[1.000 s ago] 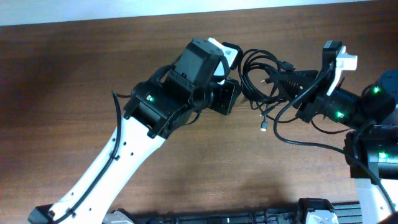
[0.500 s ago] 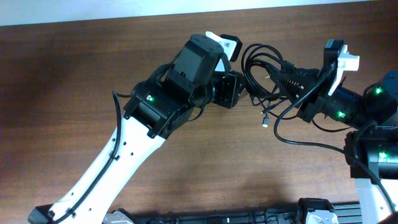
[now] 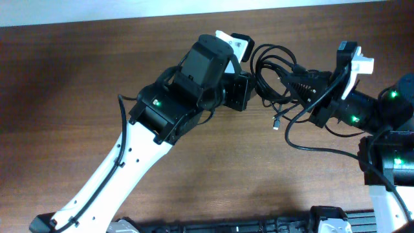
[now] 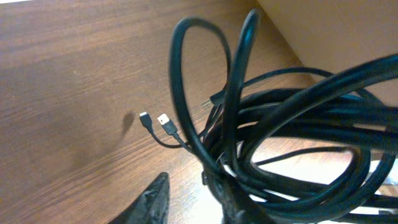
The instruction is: Untangle cables
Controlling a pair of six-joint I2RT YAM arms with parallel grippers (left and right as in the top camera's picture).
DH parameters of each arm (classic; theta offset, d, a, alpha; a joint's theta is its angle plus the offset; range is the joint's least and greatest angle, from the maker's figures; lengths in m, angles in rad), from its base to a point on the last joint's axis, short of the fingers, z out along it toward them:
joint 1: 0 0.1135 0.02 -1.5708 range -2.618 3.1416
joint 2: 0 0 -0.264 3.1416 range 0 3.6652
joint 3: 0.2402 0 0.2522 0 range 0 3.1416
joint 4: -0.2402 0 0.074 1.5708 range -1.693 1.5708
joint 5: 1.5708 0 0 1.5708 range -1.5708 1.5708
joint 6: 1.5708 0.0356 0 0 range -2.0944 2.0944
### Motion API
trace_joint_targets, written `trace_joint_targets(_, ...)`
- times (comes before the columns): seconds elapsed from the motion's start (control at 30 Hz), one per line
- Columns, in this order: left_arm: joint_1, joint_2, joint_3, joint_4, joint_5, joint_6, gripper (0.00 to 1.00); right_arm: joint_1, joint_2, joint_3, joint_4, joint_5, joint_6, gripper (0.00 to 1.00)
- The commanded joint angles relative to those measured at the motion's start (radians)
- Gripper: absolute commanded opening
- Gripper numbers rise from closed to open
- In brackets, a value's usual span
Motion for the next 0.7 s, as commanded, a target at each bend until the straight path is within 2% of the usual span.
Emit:
trace_joint_targets(0.0, 0.003, -0.019, 0.010, 0.001, -0.008, 0.120, 0.19, 0.000, 0.000, 0.006, -0.014, -0.018, 0.002, 0.04)
trace_joint_targets(0.27, 0.003, -0.124, 0.010, -0.007, -0.010, 0.587, 0.61, 0.000, 0.047, 0.006, -0.096, 0.029, 0.002, 0.04)
trace_joint_targets(0.4, 0.003, -0.146, 0.010, -0.007, -0.010, 0.733, 0.82, 0.000, 0.064, 0.006, -0.118, 0.022, 0.002, 0.04)
trace_joint_targets(0.43, 0.003, -0.145, 0.010, -0.007, -0.010, 0.761, 0.90, 0.001, 0.064, 0.006, -0.122, 0.015, 0.002, 0.04)
trace_joint_targets(0.5, 0.003, -0.140, 0.010, -0.016, -0.010, 0.844, 0.99, 0.001, 0.064, 0.006, -0.120, -0.021, 0.001, 0.04)
trace_joint_targets(0.67, 0.003, -0.129, 0.010, -0.075, -0.009, 1.096, 0.99, 0.001, 0.064, 0.006, -0.119, -0.131, 0.001, 0.04)
